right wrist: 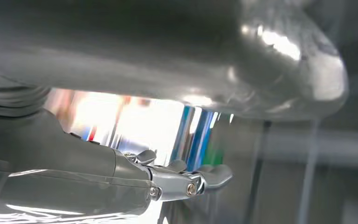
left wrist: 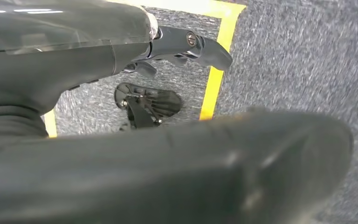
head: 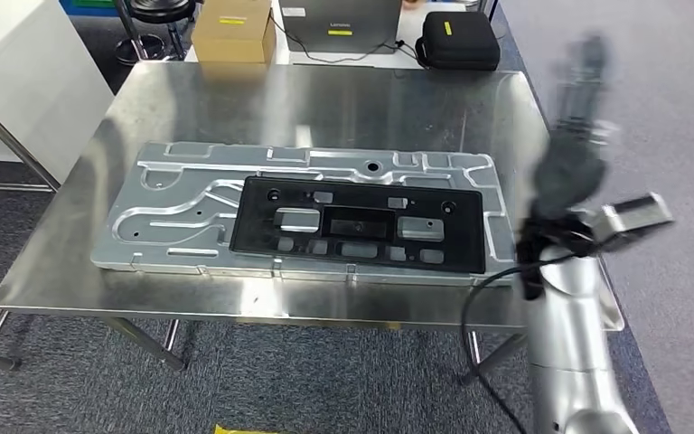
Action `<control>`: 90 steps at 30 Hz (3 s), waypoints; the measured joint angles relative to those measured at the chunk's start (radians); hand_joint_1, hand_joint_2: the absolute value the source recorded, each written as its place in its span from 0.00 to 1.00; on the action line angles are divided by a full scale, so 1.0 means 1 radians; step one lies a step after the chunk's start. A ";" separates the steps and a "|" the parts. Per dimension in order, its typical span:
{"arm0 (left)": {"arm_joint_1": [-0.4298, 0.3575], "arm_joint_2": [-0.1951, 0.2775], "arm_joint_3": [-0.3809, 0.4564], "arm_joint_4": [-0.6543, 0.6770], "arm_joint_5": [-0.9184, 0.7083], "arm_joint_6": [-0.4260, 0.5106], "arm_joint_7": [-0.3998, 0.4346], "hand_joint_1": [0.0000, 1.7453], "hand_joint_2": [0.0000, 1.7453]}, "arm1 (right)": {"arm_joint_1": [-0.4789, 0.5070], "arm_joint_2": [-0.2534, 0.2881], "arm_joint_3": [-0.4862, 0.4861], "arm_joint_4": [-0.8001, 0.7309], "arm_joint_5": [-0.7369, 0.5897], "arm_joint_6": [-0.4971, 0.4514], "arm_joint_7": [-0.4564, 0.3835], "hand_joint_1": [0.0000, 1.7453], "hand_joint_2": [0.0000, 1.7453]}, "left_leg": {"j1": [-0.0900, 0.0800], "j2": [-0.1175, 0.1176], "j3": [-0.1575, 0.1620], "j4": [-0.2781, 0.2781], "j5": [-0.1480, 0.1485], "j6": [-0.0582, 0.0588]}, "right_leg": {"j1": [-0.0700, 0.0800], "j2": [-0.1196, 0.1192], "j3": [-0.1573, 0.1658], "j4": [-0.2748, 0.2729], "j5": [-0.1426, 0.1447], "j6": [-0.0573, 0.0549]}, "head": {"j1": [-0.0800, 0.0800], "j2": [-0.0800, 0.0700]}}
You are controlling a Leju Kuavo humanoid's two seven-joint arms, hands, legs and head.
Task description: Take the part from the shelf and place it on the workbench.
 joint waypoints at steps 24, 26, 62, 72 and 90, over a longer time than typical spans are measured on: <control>0.007 -0.001 0.045 0.000 -0.015 -0.005 -0.019 0.00 0.00 | 0.597 -0.182 -0.583 -0.102 0.457 -0.356 0.079 0.00 0.00 | -0.012 0.020 0.056 -0.037 -0.020 0.033 | -0.024 -0.002 -0.118 0.242 -0.135 0.048 | -0.004 0.000; 0.007 -0.001 0.048 0.000 -0.013 -0.003 -0.017 0.00 0.00 | 0.606 -0.182 -0.621 -0.070 0.514 -0.341 0.089 0.00 0.00 | -0.014 0.021 0.029 -0.032 -0.004 0.030 | -0.027 -0.002 -0.083 0.254 -0.115 0.049 | -0.004 0.000; 0.006 -0.027 0.102 0.002 -0.064 -0.008 0.000 0.00 0.00 | 0.502 -0.030 -1.081 1.195 1.134 0.420 0.933 0.00 0.00 | -0.013 0.042 0.036 -0.034 -0.006 0.013 | -0.036 0.007 0.097 0.045 -0.066 0.038 | -0.010 0.000; 0.006 -0.029 0.094 0.003 -0.086 -0.001 0.005 0.00 0.00 | 0.494 0.025 -1.126 1.222 1.094 0.427 0.893 0.00 0.00 | -0.004 0.022 -0.061 0.245 -0.187 -0.026 | -0.018 0.016 0.065 -0.043 -0.035 -0.016 | -0.016 0.000; -0.004 -0.026 0.082 0.003 -0.107 0.000 0.004 0.00 0.00 | 0.481 0.040 -1.133 1.229 1.148 0.383 0.874 0.00 0.00 | -0.015 0.031 0.025 -0.035 -0.003 0.030 | -0.028 0.010 -0.018 0.243 -0.091 0.038 | -0.011 0.000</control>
